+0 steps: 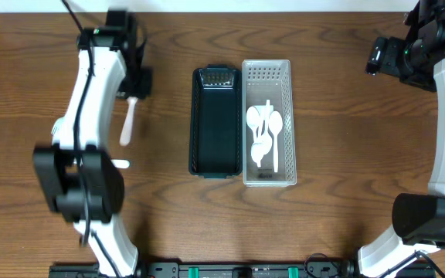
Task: Pack container
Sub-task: 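Carry the spoon over the black basket, lower it in and release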
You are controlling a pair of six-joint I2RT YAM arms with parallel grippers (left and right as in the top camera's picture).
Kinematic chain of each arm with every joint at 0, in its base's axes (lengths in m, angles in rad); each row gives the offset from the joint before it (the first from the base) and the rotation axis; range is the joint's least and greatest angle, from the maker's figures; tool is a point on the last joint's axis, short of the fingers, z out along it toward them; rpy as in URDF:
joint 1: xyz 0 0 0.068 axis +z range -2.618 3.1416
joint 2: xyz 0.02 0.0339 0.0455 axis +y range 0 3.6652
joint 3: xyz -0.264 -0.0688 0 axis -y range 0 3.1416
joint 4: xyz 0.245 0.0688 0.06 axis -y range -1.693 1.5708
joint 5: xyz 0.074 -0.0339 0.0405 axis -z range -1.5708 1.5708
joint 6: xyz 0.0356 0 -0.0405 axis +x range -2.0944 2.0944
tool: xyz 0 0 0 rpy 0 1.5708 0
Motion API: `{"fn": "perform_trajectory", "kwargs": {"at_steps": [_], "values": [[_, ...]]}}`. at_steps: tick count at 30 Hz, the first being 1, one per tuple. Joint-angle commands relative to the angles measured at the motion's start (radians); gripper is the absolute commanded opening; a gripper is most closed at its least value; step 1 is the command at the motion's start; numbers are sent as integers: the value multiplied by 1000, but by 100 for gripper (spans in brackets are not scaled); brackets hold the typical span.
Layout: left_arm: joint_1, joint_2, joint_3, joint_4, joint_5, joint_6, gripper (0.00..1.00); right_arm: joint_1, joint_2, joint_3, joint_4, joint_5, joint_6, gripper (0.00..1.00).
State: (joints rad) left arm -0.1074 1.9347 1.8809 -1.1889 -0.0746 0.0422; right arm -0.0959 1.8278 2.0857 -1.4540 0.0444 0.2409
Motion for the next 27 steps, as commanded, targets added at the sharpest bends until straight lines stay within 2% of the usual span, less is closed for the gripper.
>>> {"fn": "perform_trajectory", "kwargs": {"at_steps": [1,5,12,24,26,27], "values": [[-121,-120,75,-48,-12,-156,8,-2,-2,6,-2,4,-10,93],[-290,-174,79,-38,-12,-258,6,-2,-2,6,-10,4,-11,93],[-458,-82,26,25,-12,-293,6,-2,-2,-2,-29,4,-14,94],[-439,200,1,48,-12,-292,5,-2,-2,-2,-90,4,-19,94],[-432,220,1,58,-12,-291,6,-2,-2,-2,-96,4,-19,94],[-428,227,1,61,-13,-291,14,-2,-2,-2,-100,5,-19,94]]}}
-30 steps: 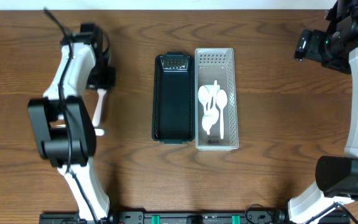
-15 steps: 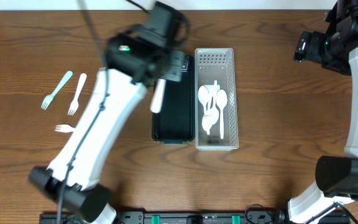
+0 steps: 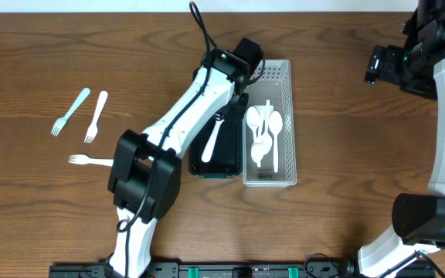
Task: Pack container
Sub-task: 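Carry the spoon over the black basket, lower it in and release, then move left gripper to the mint-green fork and grasp it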
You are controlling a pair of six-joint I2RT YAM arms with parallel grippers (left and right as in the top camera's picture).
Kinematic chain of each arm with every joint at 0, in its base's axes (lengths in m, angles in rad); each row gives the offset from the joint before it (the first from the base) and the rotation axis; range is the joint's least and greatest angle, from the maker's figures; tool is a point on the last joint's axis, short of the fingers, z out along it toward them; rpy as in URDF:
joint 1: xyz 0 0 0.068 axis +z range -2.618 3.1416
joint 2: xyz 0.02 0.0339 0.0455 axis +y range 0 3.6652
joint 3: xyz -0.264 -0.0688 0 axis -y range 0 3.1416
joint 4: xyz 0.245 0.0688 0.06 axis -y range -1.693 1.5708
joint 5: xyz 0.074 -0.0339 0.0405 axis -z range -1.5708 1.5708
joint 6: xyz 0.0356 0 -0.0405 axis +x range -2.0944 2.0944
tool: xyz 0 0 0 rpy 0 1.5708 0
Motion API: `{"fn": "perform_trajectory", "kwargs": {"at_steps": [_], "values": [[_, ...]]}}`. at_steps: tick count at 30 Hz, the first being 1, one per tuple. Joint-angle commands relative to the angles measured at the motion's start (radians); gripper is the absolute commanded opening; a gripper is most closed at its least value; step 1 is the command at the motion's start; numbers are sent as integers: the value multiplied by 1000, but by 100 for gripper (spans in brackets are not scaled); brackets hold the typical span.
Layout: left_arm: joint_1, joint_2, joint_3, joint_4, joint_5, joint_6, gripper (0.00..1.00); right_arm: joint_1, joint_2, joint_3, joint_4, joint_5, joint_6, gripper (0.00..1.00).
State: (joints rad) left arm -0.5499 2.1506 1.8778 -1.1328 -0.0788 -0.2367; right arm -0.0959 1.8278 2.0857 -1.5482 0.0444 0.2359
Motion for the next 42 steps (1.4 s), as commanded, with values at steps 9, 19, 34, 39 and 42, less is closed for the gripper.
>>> {"fn": "perform_trajectory", "kwargs": {"at_steps": [9,19,34,39,42], "values": [[54,-5,30,39,-16,92,58,-2,-2,-2,-16,4,-13,94],[98,-269,93,14,-176,207,71,-2,-2,-3,-15,5,-13,94],[822,-350,75,-43,93,587,91,-2,-2,-3,-15,4,-13,94],[985,-246,72,-43,206,801,92,-2,-2,-3,-16,4,-13,95],[1044,-167,72,-24,206,866,92,-2,-2,-3,-11,4,-13,95]]}}
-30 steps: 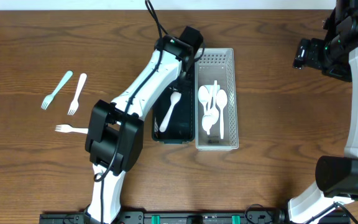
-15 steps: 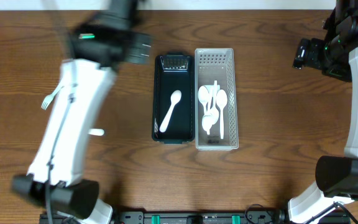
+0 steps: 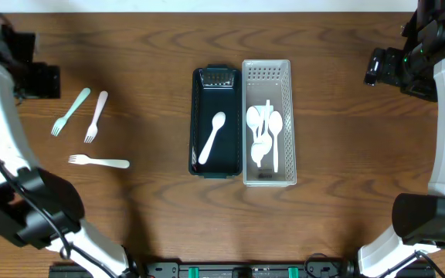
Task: Pack container
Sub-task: 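Move left gripper to the mint-green fork and grasp it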
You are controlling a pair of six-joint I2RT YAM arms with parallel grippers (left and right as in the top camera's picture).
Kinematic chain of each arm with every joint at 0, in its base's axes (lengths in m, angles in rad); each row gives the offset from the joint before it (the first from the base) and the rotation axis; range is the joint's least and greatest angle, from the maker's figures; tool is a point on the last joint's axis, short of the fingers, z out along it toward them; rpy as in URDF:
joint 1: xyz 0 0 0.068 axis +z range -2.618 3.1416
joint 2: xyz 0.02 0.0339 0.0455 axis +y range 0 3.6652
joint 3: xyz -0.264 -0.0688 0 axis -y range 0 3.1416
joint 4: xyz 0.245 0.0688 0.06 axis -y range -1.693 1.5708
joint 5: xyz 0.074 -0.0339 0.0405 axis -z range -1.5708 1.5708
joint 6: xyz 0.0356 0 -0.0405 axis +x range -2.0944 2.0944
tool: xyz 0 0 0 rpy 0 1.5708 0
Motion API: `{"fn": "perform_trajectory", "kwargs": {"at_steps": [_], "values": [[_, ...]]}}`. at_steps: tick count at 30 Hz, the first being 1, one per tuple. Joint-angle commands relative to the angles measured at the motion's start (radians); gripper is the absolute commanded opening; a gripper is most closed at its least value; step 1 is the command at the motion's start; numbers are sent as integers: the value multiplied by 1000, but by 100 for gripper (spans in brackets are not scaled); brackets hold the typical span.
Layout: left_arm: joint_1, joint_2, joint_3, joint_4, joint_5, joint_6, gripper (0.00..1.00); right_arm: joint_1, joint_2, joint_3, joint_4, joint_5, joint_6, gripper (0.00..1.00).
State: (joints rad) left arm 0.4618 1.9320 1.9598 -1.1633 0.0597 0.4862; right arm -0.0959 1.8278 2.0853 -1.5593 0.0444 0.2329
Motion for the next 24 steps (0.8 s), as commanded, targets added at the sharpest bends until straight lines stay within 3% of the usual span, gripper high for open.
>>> {"fn": "perform_trajectory", "kwargs": {"at_steps": [1,11,24], "values": [[47,81,-10,14,68,149,92,-2,-2,-2,-1,3,-9,95],[61,313,-10,74,68,202,92,-2,-2,-2,23,4,17,99],[61,392,-13,167,60,333,91,-2,-2,-2,14,4,69,99]]}}
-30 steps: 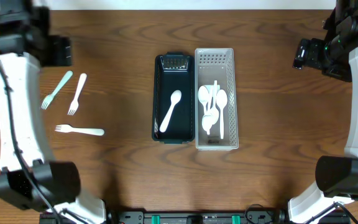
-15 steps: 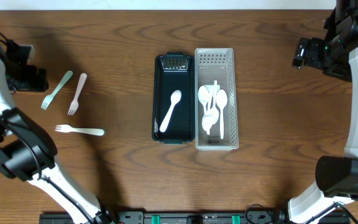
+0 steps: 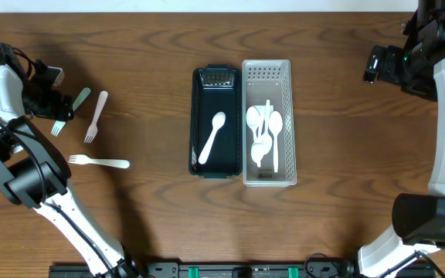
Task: Pack container
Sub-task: 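Move left gripper to the mint-green fork and grasp it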
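Observation:
A dark green container [image 3: 204,93] stands at the table's middle with one white spoon [image 3: 212,139] lying in it. Right beside it a white basket [image 3: 267,179] holds several white spoons [image 3: 264,130]. At the left lie a mint fork [image 3: 80,97], a white fork [image 3: 96,116] and another white fork [image 3: 99,162]. My left gripper [image 3: 56,108] sits over the middle of the mint fork, hiding that part; its jaws cannot be made out. My right gripper [image 3: 375,66] hangs at the far right, away from everything.
The left arm's white links run down the table's left edge. The right arm runs along the right edge. Bare wood lies between the forks and the container, and right of the basket.
My left gripper has moved from the far left, above the forks, down and right onto the mint fork. The spoon in the container, the basket and the right arm have not moved.
My left gripper first held a white spoon at the left of the table. Then it was over the dark container with the spoon. Later the spoon lay in the container and the gripper was back at the far left; now it is at the mint fork.

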You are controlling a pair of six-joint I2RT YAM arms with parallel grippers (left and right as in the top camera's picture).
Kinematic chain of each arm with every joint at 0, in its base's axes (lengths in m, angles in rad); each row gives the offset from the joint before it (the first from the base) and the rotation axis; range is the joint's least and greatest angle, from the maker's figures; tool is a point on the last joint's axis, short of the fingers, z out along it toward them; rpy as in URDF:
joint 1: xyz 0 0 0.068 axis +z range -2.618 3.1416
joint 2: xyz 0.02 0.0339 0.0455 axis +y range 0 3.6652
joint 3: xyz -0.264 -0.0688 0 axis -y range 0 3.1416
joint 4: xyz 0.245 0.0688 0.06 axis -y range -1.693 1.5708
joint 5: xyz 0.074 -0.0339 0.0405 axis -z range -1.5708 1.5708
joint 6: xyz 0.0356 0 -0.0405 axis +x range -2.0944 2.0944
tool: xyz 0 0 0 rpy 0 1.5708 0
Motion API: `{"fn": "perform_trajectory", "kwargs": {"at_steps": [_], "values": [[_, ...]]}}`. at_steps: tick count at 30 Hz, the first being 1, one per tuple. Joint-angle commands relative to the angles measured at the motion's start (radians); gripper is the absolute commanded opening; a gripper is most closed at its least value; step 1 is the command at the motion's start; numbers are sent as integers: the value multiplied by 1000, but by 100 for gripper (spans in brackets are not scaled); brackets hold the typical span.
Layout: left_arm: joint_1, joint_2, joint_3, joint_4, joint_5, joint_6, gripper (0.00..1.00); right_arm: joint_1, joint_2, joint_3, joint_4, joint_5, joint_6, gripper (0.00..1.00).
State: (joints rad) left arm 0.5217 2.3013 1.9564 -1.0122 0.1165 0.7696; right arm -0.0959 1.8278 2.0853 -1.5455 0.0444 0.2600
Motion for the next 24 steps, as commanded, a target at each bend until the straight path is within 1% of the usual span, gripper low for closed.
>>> {"fn": "perform_trajectory", "kwargs": {"at_steps": [1,5,7,19,23,24], "values": [[2,26,-10,26,3,55,92,-2,-2,-2,0,4,49,99],[6,39,-10,48,3,156,92,-2,-2,-2,-8,4,63,99],[8,47,-10,54,3,178,92,-2,-2,-2,-14,4,79,99],[30,98,-11,33,2,180,91,-2,-2,-2,-19,3,141,99],[37,98,-13,26,-15,180,87,-2,-2,-2,-18,3,148,99],[38,99,-14,26,-16,180,84,-2,-2,-2,-18,3,148,99]]}}
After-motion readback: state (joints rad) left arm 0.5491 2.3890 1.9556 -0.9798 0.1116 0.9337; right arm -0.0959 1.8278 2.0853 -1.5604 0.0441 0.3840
